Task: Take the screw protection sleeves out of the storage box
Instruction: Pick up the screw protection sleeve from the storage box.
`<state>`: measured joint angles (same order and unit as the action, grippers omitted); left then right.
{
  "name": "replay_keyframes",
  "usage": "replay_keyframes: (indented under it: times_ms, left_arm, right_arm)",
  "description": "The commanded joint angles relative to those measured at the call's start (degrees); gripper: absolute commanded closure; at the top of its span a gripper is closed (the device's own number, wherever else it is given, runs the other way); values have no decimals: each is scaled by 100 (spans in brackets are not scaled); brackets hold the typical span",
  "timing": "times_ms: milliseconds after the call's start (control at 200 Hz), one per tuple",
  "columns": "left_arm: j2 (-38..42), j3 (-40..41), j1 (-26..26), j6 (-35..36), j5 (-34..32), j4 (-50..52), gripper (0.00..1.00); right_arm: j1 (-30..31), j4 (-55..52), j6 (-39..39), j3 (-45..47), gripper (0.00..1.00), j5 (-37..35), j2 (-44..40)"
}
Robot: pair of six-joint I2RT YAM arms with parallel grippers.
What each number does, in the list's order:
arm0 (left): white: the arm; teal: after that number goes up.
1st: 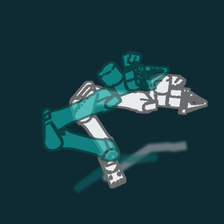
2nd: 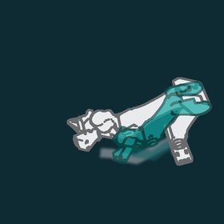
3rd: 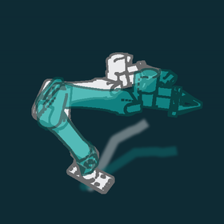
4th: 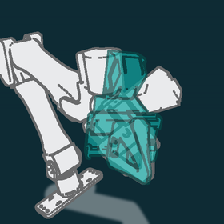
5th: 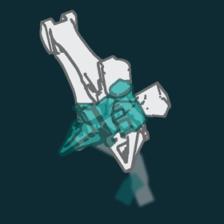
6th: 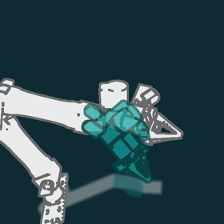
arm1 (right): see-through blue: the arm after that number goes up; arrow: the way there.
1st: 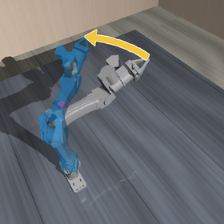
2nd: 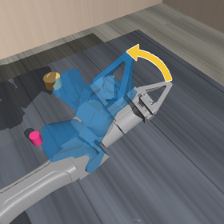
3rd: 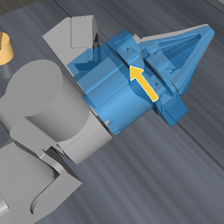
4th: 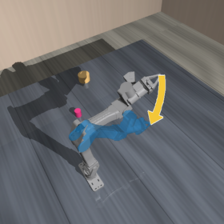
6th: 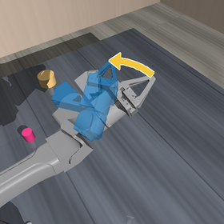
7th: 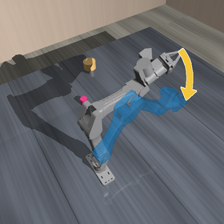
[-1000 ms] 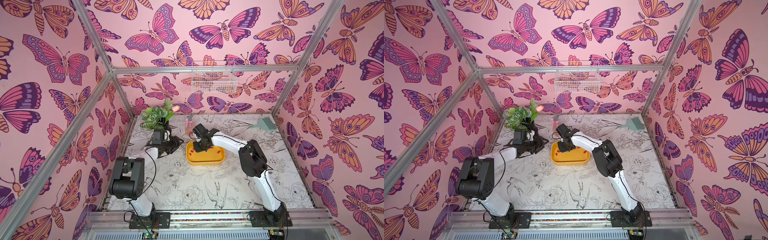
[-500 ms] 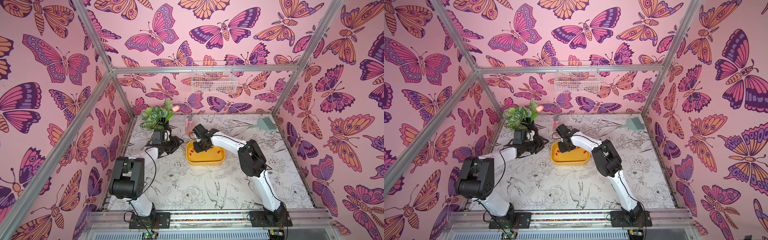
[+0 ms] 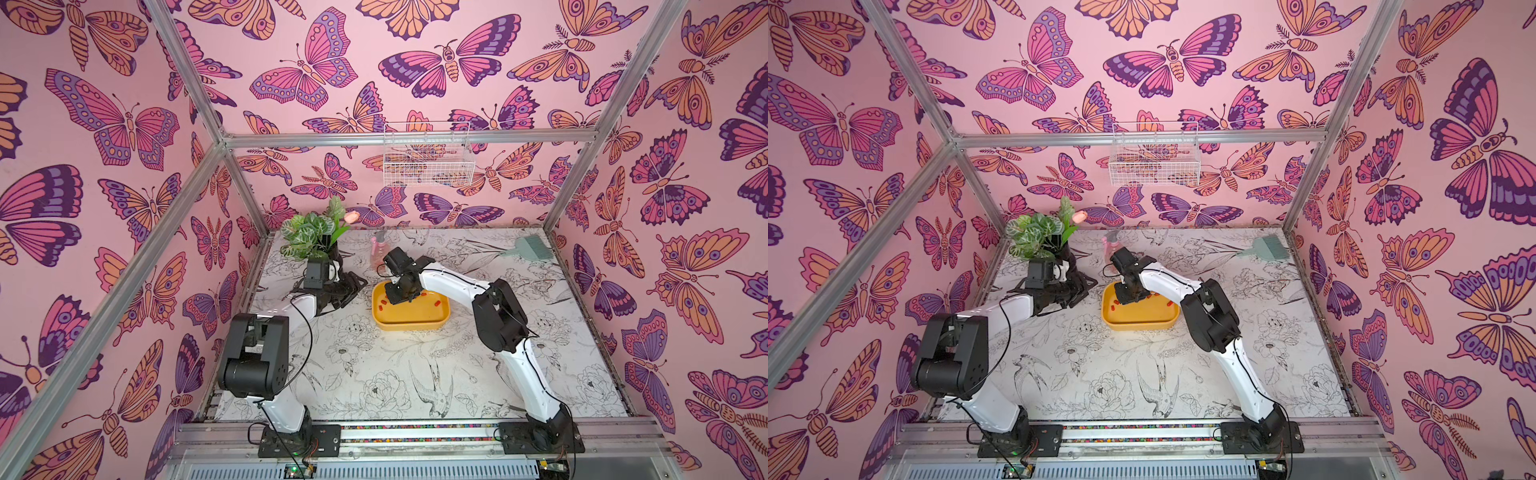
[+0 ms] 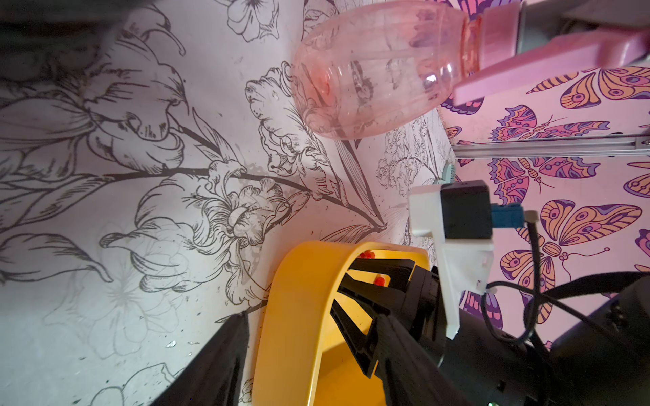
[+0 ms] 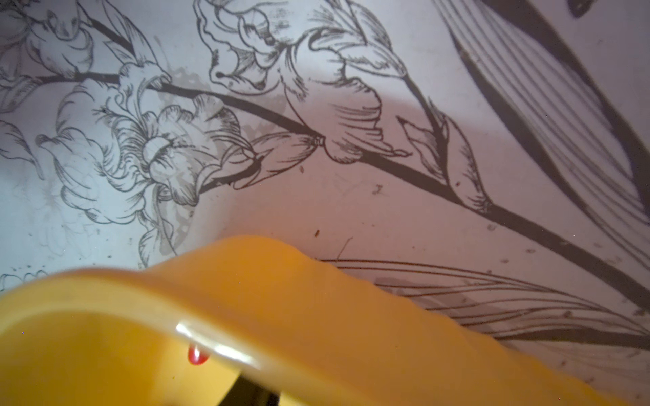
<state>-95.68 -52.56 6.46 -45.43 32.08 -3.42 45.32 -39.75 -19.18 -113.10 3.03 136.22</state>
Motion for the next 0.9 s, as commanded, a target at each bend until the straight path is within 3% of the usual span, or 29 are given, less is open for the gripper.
replay_keyframes:
  times_ms: [0, 621, 686, 891]
  left_arm:
    - [142, 105, 27, 104, -38, -96, 36]
    - [145, 106, 35, 104, -43, -94, 36]
    - [137, 105, 35, 96, -36, -89, 36]
    - [129, 96, 31, 96, -40, -87, 36]
  right_arm:
    - [28, -161, 56, -130, 68, -3, 168]
    - [22, -133, 72, -19, 90, -56, 25]
    - [26, -77, 76, 70, 97, -83, -78]
    - [28, 208, 30, 524, 98, -136, -588]
